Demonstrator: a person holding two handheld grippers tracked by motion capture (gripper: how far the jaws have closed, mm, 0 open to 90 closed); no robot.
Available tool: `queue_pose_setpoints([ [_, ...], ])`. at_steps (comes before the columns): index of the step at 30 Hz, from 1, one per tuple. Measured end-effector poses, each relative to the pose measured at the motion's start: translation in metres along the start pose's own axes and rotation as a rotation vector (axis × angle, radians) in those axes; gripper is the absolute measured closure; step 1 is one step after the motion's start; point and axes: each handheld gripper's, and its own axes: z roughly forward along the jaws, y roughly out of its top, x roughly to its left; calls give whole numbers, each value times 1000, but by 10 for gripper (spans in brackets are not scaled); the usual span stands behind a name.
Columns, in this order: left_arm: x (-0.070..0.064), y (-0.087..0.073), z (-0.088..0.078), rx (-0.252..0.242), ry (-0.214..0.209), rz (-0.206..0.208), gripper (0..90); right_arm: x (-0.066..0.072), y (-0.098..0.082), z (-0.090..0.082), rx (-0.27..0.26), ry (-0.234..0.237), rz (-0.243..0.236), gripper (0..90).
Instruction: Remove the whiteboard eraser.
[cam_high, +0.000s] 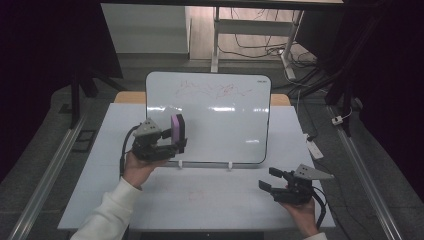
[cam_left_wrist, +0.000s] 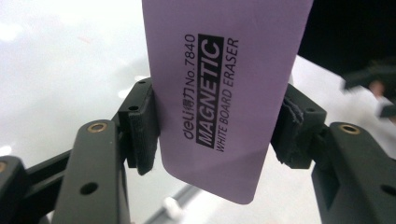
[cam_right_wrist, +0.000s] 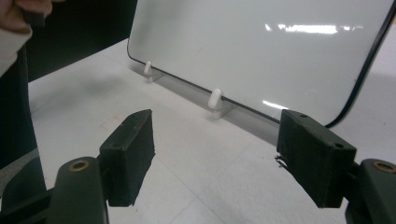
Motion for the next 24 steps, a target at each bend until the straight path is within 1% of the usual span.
queue_pose_setpoints([
  [3, 9, 11, -3, -17, 20, -20, 403, -2, -3, -2, 6, 2, 0, 268],
  [6, 18, 18, -6, -34, 24, -36, 403, -5, -4, -4, 6, -8, -3, 267],
  [7, 20, 20, -7, -38, 26, -42, 403, -5, -4, -6, 2, -17, -11, 265],
  [10, 23, 24, -8, -47, 25, -44, 403, -6, -4, -9, -7, -25, -17, 265],
  [14, 25, 32, -7, -45, 36, -42, 402, -8, -5, -13, -10, -57, -10, 267],
  [16, 27, 39, -6, -44, 43, -41, 403, -9, -5, -13, -7, -64, -14, 267],
  [18, 31, 48, -3, -41, 46, -45, 403, -8, -5, -10, 13, -84, -38, 267],
  [19, 33, 53, -1, -40, 55, -44, 403, -8, -5, -10, 13, -84, -38, 267],
  [20, 34, 59, 1, -37, 65, -42, 403, -7, -5, -7, 25, -86, -51, 268],
  [21, 36, 64, 2, -38, 72, -42, 403, -7, -5, -7, 25, -86, -51, 268],
  [23, 38, 73, 4, -40, 93, -33, 403, -6, -5, -6, 40, -88, -70, 269],
  [24, 39, 77, 5, -40, 101, -34, 403, -6, -5, -6, 40, -88, -70, 269],
])
